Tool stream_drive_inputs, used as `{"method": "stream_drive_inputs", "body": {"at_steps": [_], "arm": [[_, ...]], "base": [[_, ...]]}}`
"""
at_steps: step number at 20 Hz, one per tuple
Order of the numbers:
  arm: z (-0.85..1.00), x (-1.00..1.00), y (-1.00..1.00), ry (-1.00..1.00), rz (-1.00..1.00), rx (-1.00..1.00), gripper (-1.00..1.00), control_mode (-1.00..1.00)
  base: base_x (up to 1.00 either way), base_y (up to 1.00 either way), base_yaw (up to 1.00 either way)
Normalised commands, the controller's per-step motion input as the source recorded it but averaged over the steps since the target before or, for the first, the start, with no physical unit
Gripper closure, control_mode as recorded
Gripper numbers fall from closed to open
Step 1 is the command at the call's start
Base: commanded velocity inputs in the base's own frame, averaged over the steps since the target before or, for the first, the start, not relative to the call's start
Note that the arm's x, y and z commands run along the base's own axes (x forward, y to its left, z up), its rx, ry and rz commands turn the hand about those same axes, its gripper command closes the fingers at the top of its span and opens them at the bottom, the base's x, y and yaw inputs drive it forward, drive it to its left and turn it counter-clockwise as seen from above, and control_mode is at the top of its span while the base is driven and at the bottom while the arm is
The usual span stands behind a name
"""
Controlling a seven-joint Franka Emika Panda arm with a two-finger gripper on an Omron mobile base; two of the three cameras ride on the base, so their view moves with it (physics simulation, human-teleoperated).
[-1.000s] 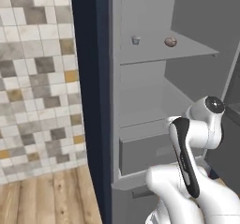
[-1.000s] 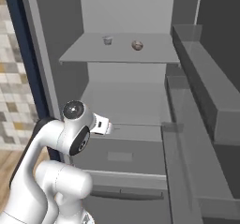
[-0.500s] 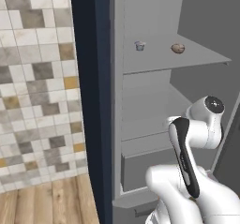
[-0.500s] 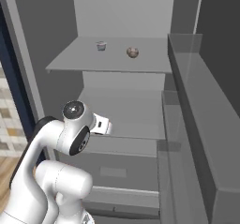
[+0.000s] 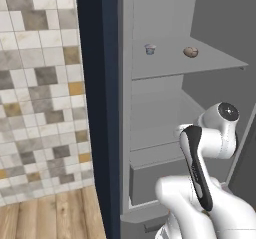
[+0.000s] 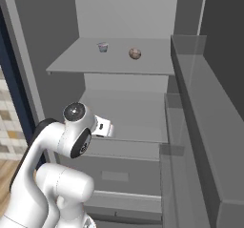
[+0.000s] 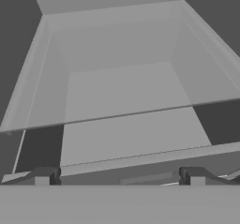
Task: Pick the egg and butter from the fridge and place them by the bowl for mixing.
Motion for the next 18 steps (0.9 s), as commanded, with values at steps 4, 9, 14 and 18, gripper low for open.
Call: {"method": "stream_drive_inputs", "body": {"at_steps": [4,9,14,18], "arm": [[0.00,0.00,0.00,0.00,0.00,0.00,-1.00,1.00],[0.07,0.06,0.00,-0.01,0.00,0.00,-1.00,-1.00],[0.33,0.09,-0.01,-0.10,-0.04,0.00,-1.00,-1.00],[0.55,0.03,-0.03,0.00,-0.14,-0.02,-1.00,-1.00]], "base": [[0.00,0.00,0.00],[0.00,0.00,0.00],[0.00,0.00,0.00],[0.00,0.00,0.00]]}}
